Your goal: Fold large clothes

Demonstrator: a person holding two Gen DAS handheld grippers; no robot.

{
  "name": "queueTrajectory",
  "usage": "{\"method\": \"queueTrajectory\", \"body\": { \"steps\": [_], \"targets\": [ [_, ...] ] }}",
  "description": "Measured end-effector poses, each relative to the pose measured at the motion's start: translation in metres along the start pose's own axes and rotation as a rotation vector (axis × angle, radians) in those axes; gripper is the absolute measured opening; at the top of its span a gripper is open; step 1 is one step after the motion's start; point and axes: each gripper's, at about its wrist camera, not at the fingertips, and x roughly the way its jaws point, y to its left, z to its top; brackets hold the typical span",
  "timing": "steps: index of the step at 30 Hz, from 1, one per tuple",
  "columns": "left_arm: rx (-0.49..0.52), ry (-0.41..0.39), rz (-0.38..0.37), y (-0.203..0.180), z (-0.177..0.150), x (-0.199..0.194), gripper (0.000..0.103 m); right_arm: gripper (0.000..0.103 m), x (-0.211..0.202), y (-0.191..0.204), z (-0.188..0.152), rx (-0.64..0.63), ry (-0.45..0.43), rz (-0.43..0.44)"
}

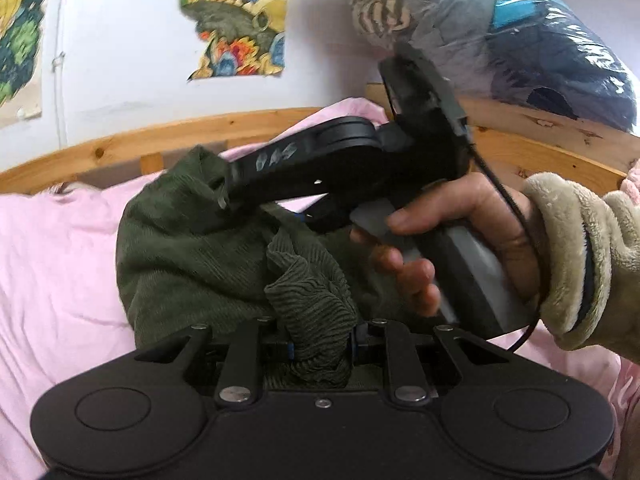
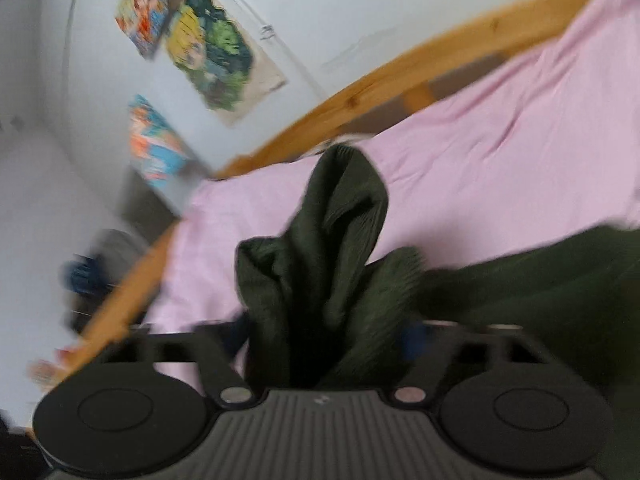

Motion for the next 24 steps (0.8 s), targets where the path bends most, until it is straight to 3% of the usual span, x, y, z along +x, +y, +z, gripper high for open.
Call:
{"method": "queueTrajectory", "body": {
  "steps": [3, 7, 12, 18, 21, 24],
  "targets": [
    [0.000, -0.023, -0.047, -0.014, 0.007, 0.005, 0.023, 0.032, -0.027, -0.003, -0.001, -0.014, -0.051, -0.031],
    [0.029, -0.047, -0.145, -0.046, 0.019, 0.019, 0.023, 0.029, -0.078, -0.011, 0.002, -0.098, -0.100, -0.109],
    [0.026, 0.064, -0.238, -0.073, 0.017, 0.067, 0.024, 0.029, -0.113, -0.053, -0.006, -0.076, -0.066, -0.253],
    [-0.029, 0.141, -0.286, -0.071, -0.011, 0.098, 0.027, 0.028, -0.110, -0.105, -0.042, 0.049, -0.057, -0.321],
    [-0.082, 0.123, -0.315, -0.062, -0.007, 0.086, 0.037, 0.028, -0.110, -0.104, -0.045, 0.027, -0.061, -0.313],
    [-0.131, 0.082, -0.367, -0.050, -0.004, 0.060, 0.062, 0.027, -0.107, -0.091, -0.041, -0.040, -0.052, -0.352]
  ]
}}
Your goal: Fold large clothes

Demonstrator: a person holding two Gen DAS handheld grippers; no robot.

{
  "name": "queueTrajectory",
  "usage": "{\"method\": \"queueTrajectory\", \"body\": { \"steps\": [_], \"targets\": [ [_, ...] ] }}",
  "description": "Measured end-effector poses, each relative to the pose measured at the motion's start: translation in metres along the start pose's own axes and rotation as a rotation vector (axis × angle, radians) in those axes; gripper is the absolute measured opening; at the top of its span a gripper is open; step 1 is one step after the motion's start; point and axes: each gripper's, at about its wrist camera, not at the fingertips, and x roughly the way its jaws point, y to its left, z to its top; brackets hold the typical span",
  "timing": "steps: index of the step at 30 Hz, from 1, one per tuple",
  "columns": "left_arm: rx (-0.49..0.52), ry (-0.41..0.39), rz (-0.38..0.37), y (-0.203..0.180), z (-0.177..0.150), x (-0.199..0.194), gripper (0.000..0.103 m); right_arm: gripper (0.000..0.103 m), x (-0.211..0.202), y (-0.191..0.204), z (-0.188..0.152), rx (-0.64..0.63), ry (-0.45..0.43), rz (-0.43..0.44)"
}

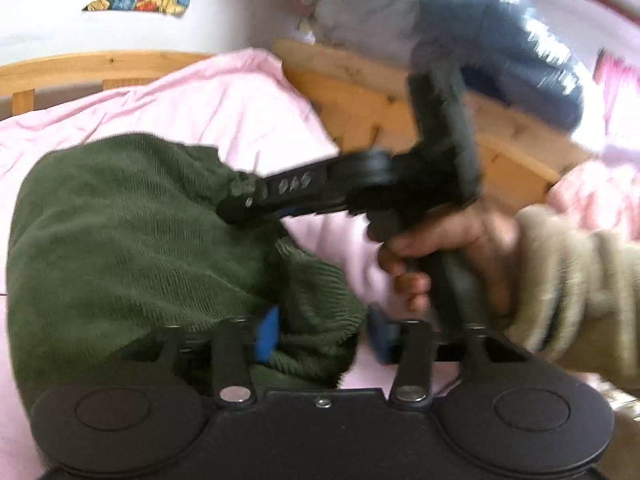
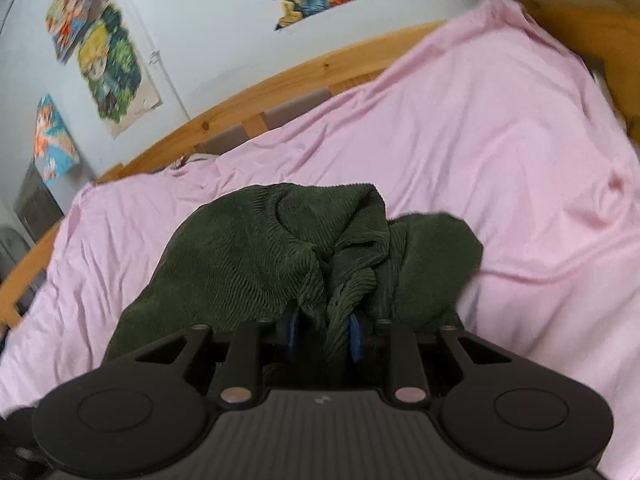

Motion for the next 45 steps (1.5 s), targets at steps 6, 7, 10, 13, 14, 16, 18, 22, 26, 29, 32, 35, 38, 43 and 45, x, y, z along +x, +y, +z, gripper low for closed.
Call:
{"method": "queueTrajectory", "body": {
  "steps": [6, 7, 10, 13, 14, 16, 18, 22, 26, 29, 32, 35, 38, 43, 45],
  "targets": [
    [-0.110, -0.154, 0.094, 0.014, -0.014, -0.077, 0.082, 0.025, -0.003, 0.019, 0.001, -0.048, -0.001, -0.052],
    [-0.143, -0.178, 0.137, 0.022, -0.018, -0.088, 0.086, 0.024, -0.003, 0.020, 0.000, -0.051, -0.005, -0.063],
    [-0.268, -0.203, 0.259, 0.058, -0.028, -0.108, 0.089, 0.017, -0.007, 0.033, -0.003, -0.097, -0.040, -0.111],
    [-0.373, -0.133, 0.253, 0.096, -0.035, -0.099, 0.079, 0.010, -0.025, 0.054, 0.002, -0.165, -0.090, -0.154],
    [-0.371, -0.101, 0.252, 0.104, -0.036, -0.093, 0.075, 0.008, -0.031, 0.060, 0.004, -0.188, -0.106, -0.160],
    [-0.379, -0.028, 0.194, 0.113, -0.037, -0.074, 0.066, 0.008, -0.044, 0.069, 0.010, -0.240, -0.123, -0.159],
    [-0.392, -0.020, 0.172, 0.113, -0.038, -0.063, 0.067, 0.007, -0.048, 0.070, 0.014, -0.256, -0.108, -0.171],
    [-0.279, 0.055, 0.189, 0.098, -0.030, -0.037, 0.067, 0.007, -0.048, 0.056, 0.009, -0.217, -0.092, -0.219],
    [-0.168, 0.070, 0.249, 0.077, -0.037, -0.029, 0.069, 0.008, -0.044, 0.035, -0.009, -0.175, -0.079, -0.243],
    [-0.165, 0.056, 0.272, 0.074, -0.040, -0.031, 0.070, 0.019, -0.042, 0.031, -0.014, -0.151, -0.100, -0.273],
    [-0.174, 0.066, 0.262, 0.076, -0.037, -0.034, 0.071, 0.050, -0.056, 0.054, -0.006, -0.186, -0.220, -0.336],
    [-0.175, 0.082, 0.254, 0.078, -0.031, -0.031, 0.072, 0.066, -0.043, 0.101, 0.011, -0.413, -0.286, -0.295],
    [-0.162, 0.086, 0.242, 0.078, -0.029, -0.026, 0.076, 0.069, 0.000, 0.138, 0.025, -0.574, -0.249, -0.147],
    [-0.157, 0.066, 0.221, 0.085, -0.032, -0.025, 0.078, 0.062, 0.086, 0.126, 0.028, -0.681, -0.118, -0.076],
    [-0.153, 0.066, 0.210, 0.088, -0.034, -0.025, 0.078, 0.062, 0.107, 0.104, 0.018, -0.657, -0.107, -0.068]
  ]
}}
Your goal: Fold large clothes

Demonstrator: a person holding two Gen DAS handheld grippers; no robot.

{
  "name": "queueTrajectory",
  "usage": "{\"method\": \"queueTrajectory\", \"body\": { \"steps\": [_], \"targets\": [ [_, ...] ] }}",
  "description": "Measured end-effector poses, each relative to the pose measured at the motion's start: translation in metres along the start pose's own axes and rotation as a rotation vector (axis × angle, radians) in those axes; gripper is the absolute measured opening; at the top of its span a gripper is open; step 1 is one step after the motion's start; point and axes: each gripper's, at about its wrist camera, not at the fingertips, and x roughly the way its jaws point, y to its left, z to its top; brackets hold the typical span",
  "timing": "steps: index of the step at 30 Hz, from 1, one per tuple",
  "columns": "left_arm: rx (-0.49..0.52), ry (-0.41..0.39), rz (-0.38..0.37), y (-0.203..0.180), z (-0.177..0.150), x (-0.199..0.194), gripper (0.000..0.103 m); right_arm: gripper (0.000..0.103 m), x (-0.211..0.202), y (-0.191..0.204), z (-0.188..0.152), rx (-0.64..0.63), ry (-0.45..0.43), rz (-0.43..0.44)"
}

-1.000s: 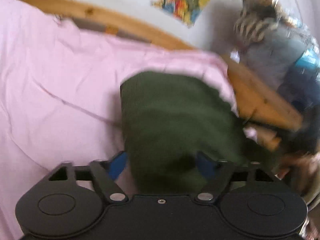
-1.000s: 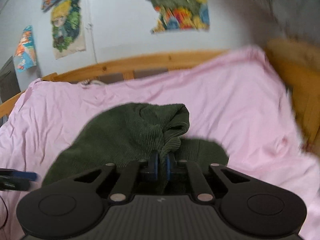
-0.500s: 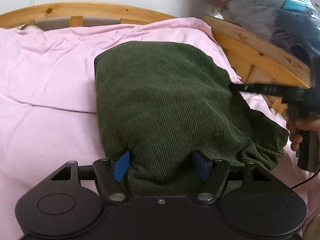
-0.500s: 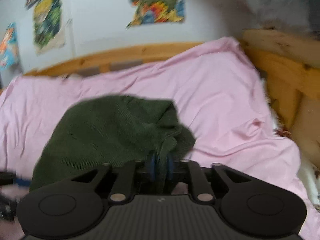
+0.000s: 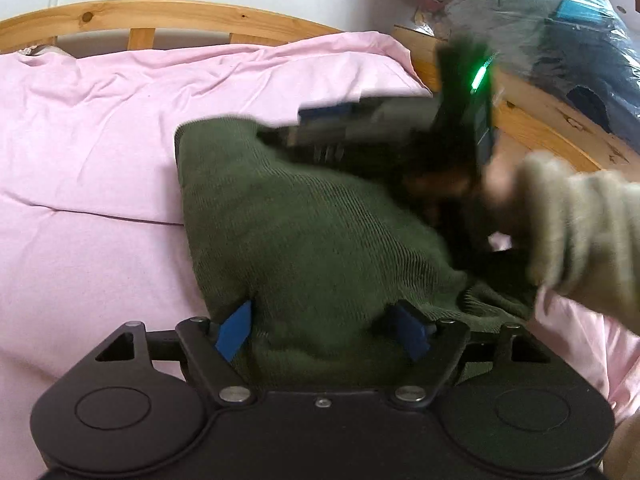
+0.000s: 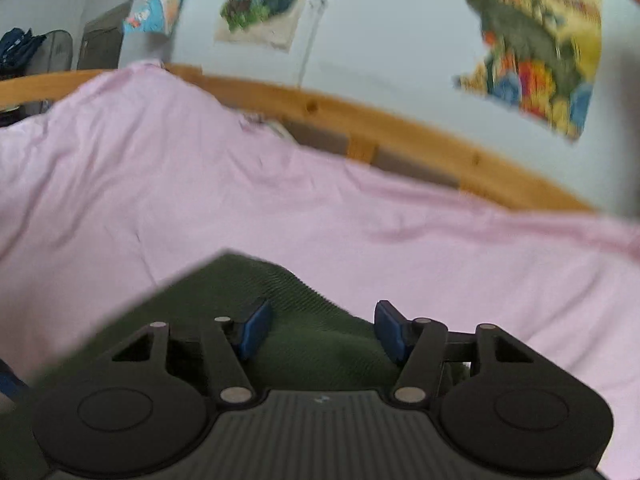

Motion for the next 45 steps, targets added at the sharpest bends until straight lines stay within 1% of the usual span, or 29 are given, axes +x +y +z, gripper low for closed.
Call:
{"method": "queueTrajectory", "body": {
  "steps": [1, 3, 5, 8, 9, 10, 11, 12, 13, 14, 15, 16, 18, 20, 21, 24, 26, 28, 30, 31, 33, 34, 37, 38, 39, 40, 41, 43, 45],
  "targets": [
    [0.005, 0.000, -0.003, 0.000, 0.001, 0.002, 0.079, 0.062, 0.008, -0.004, -0.014, 0.020, -0.015, 0.000],
    [0.039, -0.001, 0.012, -0.007, 0.002, 0.006, 0.079, 0.061, 0.021, -0.014, -0.035, 0.104, -0.037, 0.016],
    [0.062, 0.005, 0.024, -0.012, 0.006, 0.010, 0.083, 0.061, 0.027, -0.019, -0.039, 0.130, -0.029, 0.025],
    [0.035, 0.006, 0.005, -0.006, 0.007, 0.006, 0.085, 0.062, 0.022, -0.022, -0.037, 0.122, -0.010, 0.013],
    [0.014, 0.001, -0.011, -0.001, 0.005, 0.000, 0.085, 0.066, 0.019, -0.021, -0.030, 0.114, 0.003, -0.002],
    [-0.020, -0.002, -0.028, 0.006, 0.003, -0.008, 0.085, 0.068, 0.010, -0.016, -0.019, 0.105, 0.012, -0.044],
    [-0.068, -0.011, -0.045, 0.013, 0.000, -0.020, 0.085, 0.073, -0.001, -0.010, -0.008, 0.108, 0.004, -0.080],
    [-0.118, -0.035, -0.060, 0.021, -0.004, -0.032, 0.085, 0.081, -0.016, -0.004, -0.001, 0.112, -0.022, -0.099],
    [-0.164, -0.067, -0.062, 0.028, -0.010, -0.045, 0.087, 0.086, -0.035, 0.004, 0.003, 0.108, -0.064, -0.098],
    [-0.206, -0.100, -0.048, 0.034, -0.016, -0.058, 0.089, 0.094, -0.055, 0.015, 0.005, 0.088, -0.112, -0.087],
    [-0.245, -0.126, -0.030, 0.040, -0.022, -0.067, 0.093, 0.095, -0.072, 0.027, 0.005, 0.055, -0.149, -0.069],
    [-0.282, -0.140, -0.014, 0.045, -0.028, -0.075, 0.095, 0.095, -0.082, 0.038, 0.003, 0.018, -0.159, -0.049],
    [-0.336, -0.138, 0.008, 0.053, -0.036, -0.080, 0.095, 0.092, -0.090, 0.063, -0.008, -0.100, -0.150, -0.018],
    [-0.371, -0.099, 0.047, 0.059, -0.040, -0.075, 0.095, 0.091, -0.088, 0.080, -0.031, -0.184, -0.179, -0.073],
    [-0.379, -0.079, 0.063, 0.061, -0.042, -0.072, 0.095, 0.091, -0.085, 0.080, -0.042, -0.173, -0.198, -0.084],
    [-0.385, -0.045, 0.067, 0.065, -0.042, -0.066, 0.094, 0.095, -0.073, 0.065, -0.063, -0.059, -0.215, -0.063],
    [-0.377, -0.040, 0.065, 0.069, -0.041, -0.065, 0.094, 0.096, -0.067, 0.059, -0.071, -0.041, -0.236, -0.056],
    [-0.368, -0.044, 0.057, 0.071, -0.038, -0.063, 0.094, 0.098, -0.063, 0.054, -0.073, -0.010, -0.237, -0.044],
    [-0.377, -0.079, 0.023, 0.071, -0.033, -0.063, 0.096, 0.099, -0.063, 0.048, -0.070, 0.017, -0.218, -0.034],
    [-0.382, -0.098, 0.002, 0.073, -0.030, -0.062, 0.099, 0.100, -0.067, 0.045, -0.063, 0.045, -0.193, -0.026],
    [-0.378, -0.109, -0.024, 0.074, -0.025, -0.055, 0.101, 0.101, -0.079, 0.038, -0.051, 0.091, -0.152, -0.018],
    [-0.372, -0.092, -0.034, 0.074, -0.022, -0.048, 0.101, 0.102, -0.088, 0.035, -0.045, 0.115, -0.139, -0.036],
    [-0.341, 0.002, -0.037, 0.070, -0.015, -0.021, 0.099, 0.103, -0.112, 0.031, -0.040, 0.205, -0.119, -0.115],
    [-0.334, 0.012, -0.037, 0.069, -0.014, -0.017, 0.100, 0.103, -0.118, 0.027, -0.040, 0.262, -0.106, -0.149],
    [-0.329, 0.008, -0.043, 0.067, -0.015, -0.015, 0.101, 0.103, -0.125, 0.020, -0.043, 0.350, -0.106, -0.184],
    [-0.325, 0.007, -0.045, 0.066, -0.015, -0.014, 0.102, 0.103, -0.129, 0.013, -0.047, 0.425, -0.113, -0.202],
    [-0.321, 0.010, -0.047, 0.064, -0.015, -0.011, 0.102, 0.103, -0.132, 0.003, -0.054, 0.521, -0.116, -0.209],
    [-0.311, 0.025, -0.050, 0.062, -0.016, -0.008, 0.102, 0.103, -0.128, -0.014, -0.074, 0.691, -0.086, -0.204],
    [-0.302, 0.047, -0.044, 0.062, -0.016, -0.003, 0.102, 0.103, -0.116, -0.025, -0.093, 0.795, -0.024, -0.193]
  ]
}}
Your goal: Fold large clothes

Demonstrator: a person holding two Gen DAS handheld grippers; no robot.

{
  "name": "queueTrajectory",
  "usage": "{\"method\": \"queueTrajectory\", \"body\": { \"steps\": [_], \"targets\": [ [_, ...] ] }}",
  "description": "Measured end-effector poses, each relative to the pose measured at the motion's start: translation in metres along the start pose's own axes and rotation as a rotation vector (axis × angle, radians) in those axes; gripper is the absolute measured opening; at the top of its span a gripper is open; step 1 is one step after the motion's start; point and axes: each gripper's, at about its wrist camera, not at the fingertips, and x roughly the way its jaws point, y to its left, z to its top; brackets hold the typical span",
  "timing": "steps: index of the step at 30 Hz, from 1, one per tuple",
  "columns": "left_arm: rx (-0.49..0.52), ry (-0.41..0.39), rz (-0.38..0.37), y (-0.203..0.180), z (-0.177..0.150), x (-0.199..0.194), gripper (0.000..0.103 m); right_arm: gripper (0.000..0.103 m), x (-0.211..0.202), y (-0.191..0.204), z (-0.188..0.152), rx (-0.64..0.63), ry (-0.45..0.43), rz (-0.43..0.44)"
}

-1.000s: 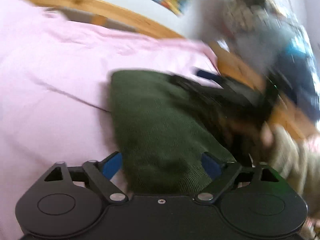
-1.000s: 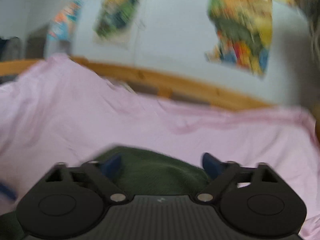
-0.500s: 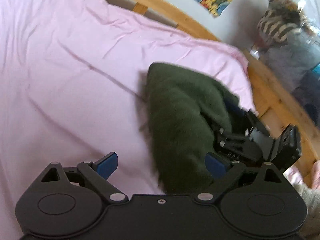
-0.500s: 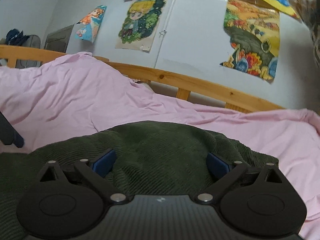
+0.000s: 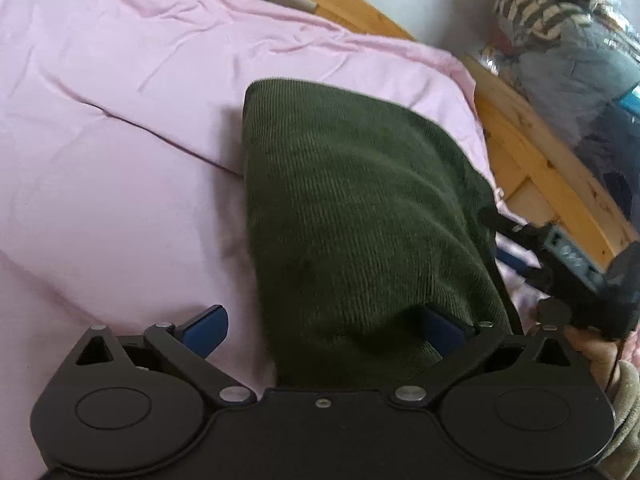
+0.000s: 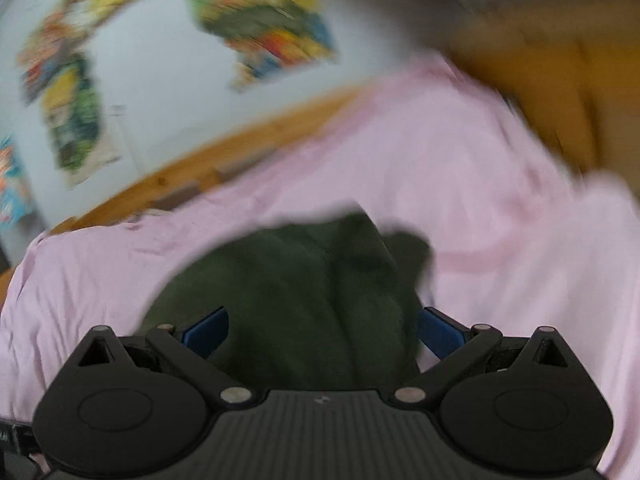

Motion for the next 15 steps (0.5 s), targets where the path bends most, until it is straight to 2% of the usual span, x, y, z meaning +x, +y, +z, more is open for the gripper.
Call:
{"method": "queueTrajectory", "body": {
  "steps": [3, 6, 10, 15],
  "targets": [
    [-0.018, 0.019, -0.003, 0.003, -0.001, 0.005, 0.102, 0.103, 0.017, -0.016, -0.011, 0.052, 0.069, -0.015],
    [-0.024, -0.001, 0.001, 0.004, -0.007, 0.009, 0.102, 0.103, 0.030, -0.015, -0.008, 0.022, 0.096, -0.002],
    [-0.039, -0.002, -0.012, 0.006, -0.005, 0.006, 0.102, 0.103, 0.034, -0.022, -0.008, 0.043, 0.104, 0.053],
    [0.019, -0.025, -0.008, 0.000, 0.006, -0.005, 0.102, 0.103, 0.032, -0.023, -0.009, 0.063, 0.117, 0.095]
  ]
}}
